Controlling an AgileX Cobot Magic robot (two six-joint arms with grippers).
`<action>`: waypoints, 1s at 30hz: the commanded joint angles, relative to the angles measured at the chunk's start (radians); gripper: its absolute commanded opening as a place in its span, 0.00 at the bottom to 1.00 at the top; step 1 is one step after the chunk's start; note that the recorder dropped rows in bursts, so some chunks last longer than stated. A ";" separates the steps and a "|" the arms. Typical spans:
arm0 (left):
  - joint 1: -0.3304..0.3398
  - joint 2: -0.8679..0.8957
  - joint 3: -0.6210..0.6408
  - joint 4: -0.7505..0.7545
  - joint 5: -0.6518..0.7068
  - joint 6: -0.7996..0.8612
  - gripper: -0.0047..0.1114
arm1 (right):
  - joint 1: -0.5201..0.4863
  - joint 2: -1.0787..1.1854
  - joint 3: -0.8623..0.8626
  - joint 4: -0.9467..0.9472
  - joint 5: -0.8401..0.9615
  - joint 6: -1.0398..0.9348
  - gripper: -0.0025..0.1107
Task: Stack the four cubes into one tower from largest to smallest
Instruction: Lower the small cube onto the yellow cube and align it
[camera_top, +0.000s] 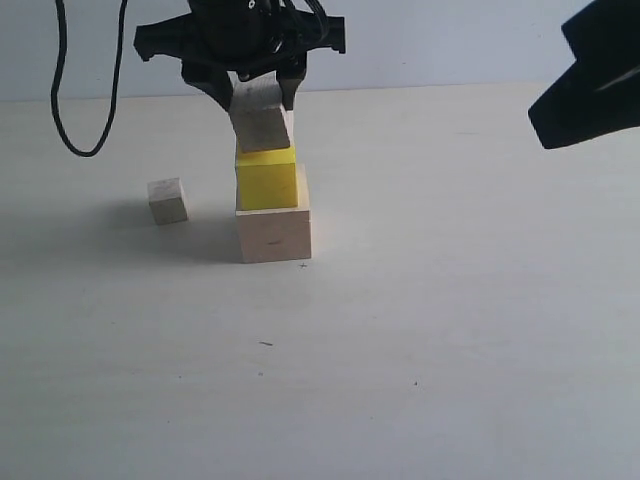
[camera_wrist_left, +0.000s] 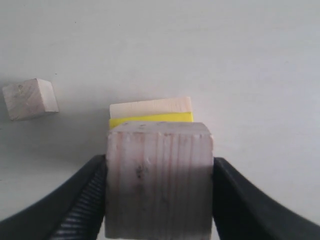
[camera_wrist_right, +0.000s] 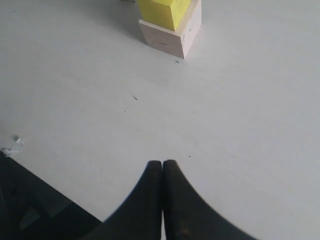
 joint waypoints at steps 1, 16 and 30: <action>-0.005 0.004 -0.008 0.005 -0.003 -0.007 0.04 | 0.001 -0.004 0.004 -0.008 -0.005 0.000 0.02; -0.005 0.003 -0.008 0.007 -0.003 -0.018 0.04 | 0.001 -0.004 0.004 -0.008 0.009 -0.002 0.02; -0.005 0.003 -0.008 0.005 -0.003 -0.017 0.49 | 0.001 -0.004 0.004 -0.008 0.010 -0.004 0.02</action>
